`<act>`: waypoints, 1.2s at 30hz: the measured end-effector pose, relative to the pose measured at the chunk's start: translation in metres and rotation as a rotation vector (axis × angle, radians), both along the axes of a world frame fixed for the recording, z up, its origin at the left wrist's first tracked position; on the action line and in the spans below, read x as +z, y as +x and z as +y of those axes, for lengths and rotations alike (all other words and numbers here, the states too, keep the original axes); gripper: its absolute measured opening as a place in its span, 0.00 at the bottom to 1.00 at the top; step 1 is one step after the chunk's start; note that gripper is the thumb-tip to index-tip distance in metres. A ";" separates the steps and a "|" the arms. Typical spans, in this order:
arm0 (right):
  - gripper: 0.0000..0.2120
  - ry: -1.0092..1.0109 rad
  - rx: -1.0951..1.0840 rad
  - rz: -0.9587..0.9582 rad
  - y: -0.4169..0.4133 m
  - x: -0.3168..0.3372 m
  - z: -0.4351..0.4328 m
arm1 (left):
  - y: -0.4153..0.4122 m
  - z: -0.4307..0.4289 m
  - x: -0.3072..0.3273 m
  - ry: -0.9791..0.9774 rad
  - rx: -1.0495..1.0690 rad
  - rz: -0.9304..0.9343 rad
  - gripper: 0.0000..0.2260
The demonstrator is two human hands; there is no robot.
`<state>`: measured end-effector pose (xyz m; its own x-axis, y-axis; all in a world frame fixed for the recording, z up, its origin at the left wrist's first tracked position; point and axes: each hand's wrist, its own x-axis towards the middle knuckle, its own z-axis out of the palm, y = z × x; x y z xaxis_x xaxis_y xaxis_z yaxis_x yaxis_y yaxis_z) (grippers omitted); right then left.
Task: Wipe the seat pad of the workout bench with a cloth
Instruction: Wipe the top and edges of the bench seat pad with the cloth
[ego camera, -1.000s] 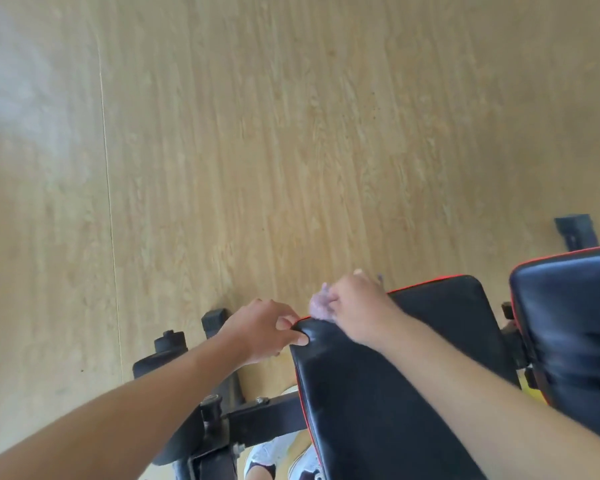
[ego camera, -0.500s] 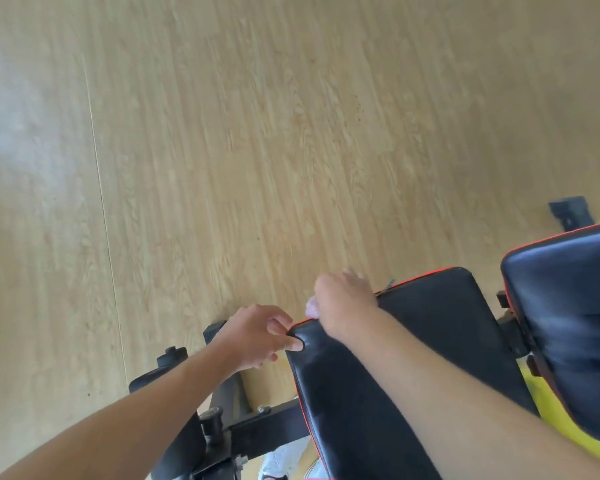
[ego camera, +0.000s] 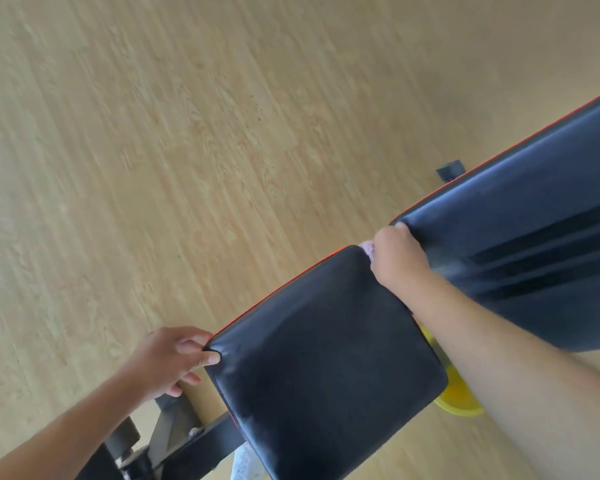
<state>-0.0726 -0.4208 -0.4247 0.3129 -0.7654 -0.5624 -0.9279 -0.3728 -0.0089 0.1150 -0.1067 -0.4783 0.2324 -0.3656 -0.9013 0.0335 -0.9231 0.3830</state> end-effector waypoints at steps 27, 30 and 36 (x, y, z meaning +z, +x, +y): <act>0.04 -0.007 -0.103 0.019 -0.066 0.012 0.043 | -0.003 0.002 -0.001 0.019 0.056 0.017 0.17; 0.09 -0.070 -0.073 -0.170 -0.032 -0.002 0.032 | -0.004 0.004 0.000 0.014 0.061 0.001 0.15; 0.15 -0.054 -0.063 0.087 -0.146 -0.005 0.067 | -0.007 0.003 0.003 -0.005 0.073 0.002 0.13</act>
